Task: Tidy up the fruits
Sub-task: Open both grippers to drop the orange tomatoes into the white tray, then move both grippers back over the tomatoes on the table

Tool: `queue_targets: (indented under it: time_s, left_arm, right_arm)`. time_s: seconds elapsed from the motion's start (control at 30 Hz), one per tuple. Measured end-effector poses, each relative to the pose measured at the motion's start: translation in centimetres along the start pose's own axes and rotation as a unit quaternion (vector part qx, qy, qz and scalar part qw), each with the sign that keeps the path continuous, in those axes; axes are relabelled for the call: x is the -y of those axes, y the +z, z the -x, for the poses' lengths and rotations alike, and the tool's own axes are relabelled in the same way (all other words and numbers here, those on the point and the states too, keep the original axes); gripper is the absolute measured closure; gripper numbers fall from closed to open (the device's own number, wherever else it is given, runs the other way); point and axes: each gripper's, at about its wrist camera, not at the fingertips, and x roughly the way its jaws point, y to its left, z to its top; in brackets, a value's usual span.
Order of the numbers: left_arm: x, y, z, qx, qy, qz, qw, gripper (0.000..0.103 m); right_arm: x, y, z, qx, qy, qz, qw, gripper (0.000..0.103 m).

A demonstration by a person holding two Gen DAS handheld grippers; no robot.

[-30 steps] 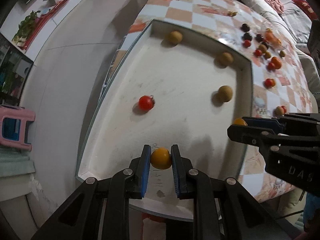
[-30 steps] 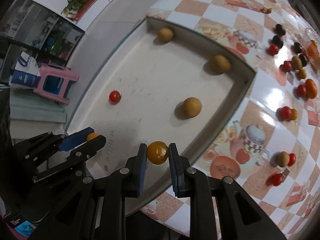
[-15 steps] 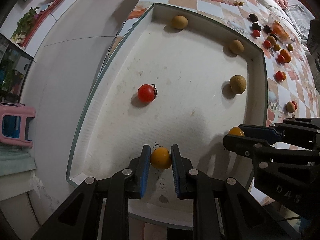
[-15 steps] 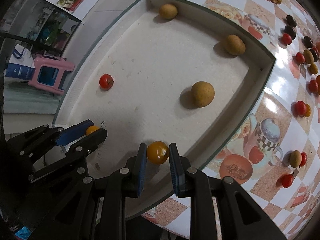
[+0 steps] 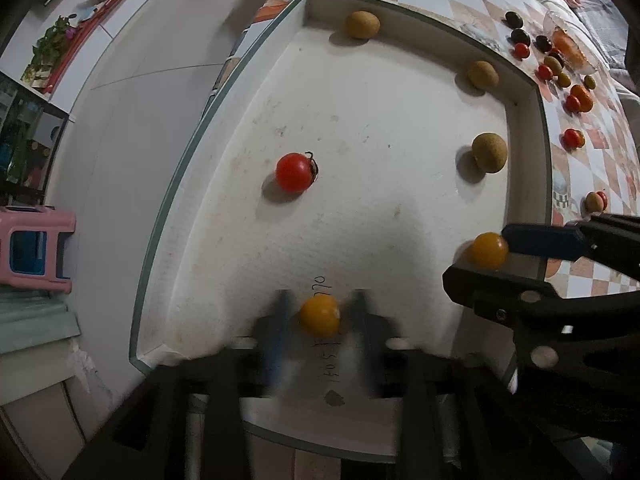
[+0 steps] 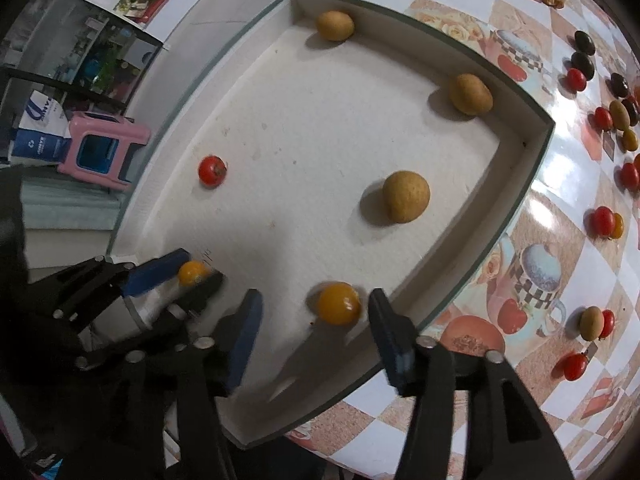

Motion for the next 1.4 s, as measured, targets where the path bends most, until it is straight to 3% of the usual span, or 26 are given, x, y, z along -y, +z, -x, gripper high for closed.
queue_targets:
  time_s: [0.03,0.1,0.3,0.43,0.73,0.97,1.2,1.4]
  left_arm:
    - [0.0,0.0,0.3,0.013,0.007,0.001,0.9999,0.024]
    - [0.1,0.0,0.8,0.025,0.015,-0.007,0.9995,0.023]
    - [0.7,0.6,0.6,0.016,0.025,-0.013,0.9995,0.023]
    - [0.4,1.2,1.2,0.015,0.026,-0.012,0.9995,0.023]
    - [3.8,3.4,3.8,0.042,0.021,-0.049,0.9977,0.023]
    - [7.7,4.0,5.4,0.061,0.008,-0.09,0.9941,0.023]
    - [12.1,5.1,6.7,0.081,-0.011,-0.14,0.9868,0.023]
    - [16.3,5.6,7.3,0.094,-0.028,-0.19,0.9769,0.023]
  right_arm:
    - [-0.1,0.1,0.1,0.002,0.001,-0.001,1.0,0.035]
    - [-0.2,0.3,0.5,0.008,0.003,-0.002,1.0,0.03]
    - [-0.2,1.0,1.7,0.024,0.014,-0.015,1.0,0.018]
    - [0.5,1.0,3.2,0.044,-0.009,-0.018,0.999,0.008]
    - [6.8,-1.1,6.4,0.074,-0.018,-0.084,0.994,0.007]
    - [13.6,-4.3,8.3,0.094,-0.039,-0.173,0.98,0.007]
    - [19.1,-9.1,8.5,0.088,-0.073,-0.251,0.961,0.007]
    - [21.1,-11.9,7.7,0.078,-0.073,-0.281,0.954,0.007]
